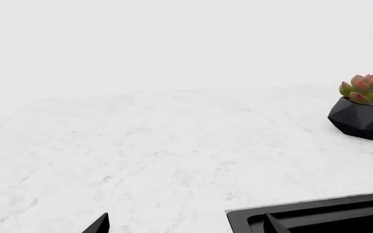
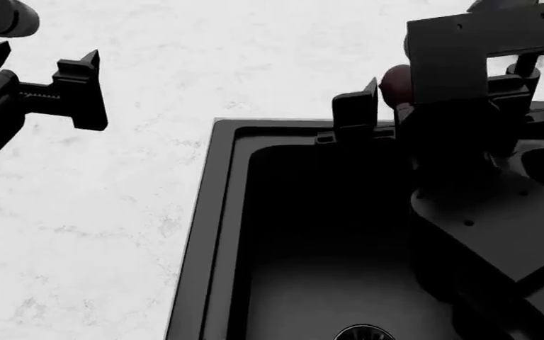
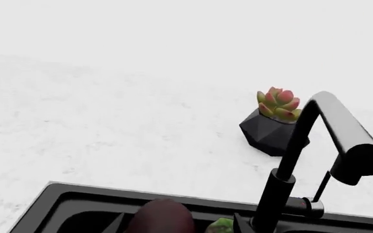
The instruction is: Pick the beet from the sink and place it on the plate located on the counter
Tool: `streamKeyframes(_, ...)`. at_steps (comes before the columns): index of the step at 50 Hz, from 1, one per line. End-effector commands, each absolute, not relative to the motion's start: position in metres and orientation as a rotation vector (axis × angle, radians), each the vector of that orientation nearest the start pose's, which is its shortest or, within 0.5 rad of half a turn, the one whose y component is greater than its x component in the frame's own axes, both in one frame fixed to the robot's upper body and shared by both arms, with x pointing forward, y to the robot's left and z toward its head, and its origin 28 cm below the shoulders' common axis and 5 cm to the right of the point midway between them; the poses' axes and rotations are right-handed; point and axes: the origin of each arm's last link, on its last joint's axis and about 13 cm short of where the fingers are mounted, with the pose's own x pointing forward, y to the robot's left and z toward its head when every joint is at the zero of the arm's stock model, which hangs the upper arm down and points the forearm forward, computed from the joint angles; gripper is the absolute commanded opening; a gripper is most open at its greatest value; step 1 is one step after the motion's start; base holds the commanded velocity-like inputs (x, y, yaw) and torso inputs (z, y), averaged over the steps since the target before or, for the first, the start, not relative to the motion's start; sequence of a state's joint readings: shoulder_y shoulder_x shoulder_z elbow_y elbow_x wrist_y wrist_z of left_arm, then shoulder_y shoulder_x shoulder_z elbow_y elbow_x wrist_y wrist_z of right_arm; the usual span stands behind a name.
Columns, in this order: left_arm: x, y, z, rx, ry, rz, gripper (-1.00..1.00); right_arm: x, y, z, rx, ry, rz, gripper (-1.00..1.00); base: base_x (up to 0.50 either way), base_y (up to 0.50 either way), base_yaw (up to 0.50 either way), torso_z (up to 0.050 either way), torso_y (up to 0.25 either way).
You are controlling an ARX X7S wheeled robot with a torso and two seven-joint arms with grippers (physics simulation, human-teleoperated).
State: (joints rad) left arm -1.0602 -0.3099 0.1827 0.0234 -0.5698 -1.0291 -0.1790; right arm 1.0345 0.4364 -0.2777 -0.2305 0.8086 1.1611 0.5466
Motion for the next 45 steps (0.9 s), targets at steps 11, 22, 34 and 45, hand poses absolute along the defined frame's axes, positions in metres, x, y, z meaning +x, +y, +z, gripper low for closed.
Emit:
streamKeyframes(11, 0.3388, 0.2332, 0.2623, 0.028, 0.028, -0.129, 1.0, 0.3045, -0.1225, 0.2587, -0.155, 0.052, -0.026, -1.0, 0.0, 0.0, 0.0, 0.0, 0.25)
streamKeyframes(22, 0.3388, 0.2349, 0.2608, 0.033, 0.027, -0.123, 1.0, 0.3037, -0.1213, 0.2569, -0.154, 0.057, -0.023, -1.0, -0.23, 0.02, 0.0, 0.0, 0.0)
streamKeyframes(34, 0.3386, 0.2337, 0.2625, 0.037, 0.024, -0.126, 1.0, 0.304, -0.1218, 0.2559, -0.15, 0.056, -0.018, -1.0, -0.35, 0.03, 0.0, 0.0, 0.0)
streamKeyframes(45, 0.3375, 0.2326, 0.2623, 0.038, 0.024, -0.126, 1.0, 0.3017, -0.1233, 0.255, -0.145, 0.055, -0.021, -1.0, -0.35, 0.04, 0.0, 0.0, 0.0)
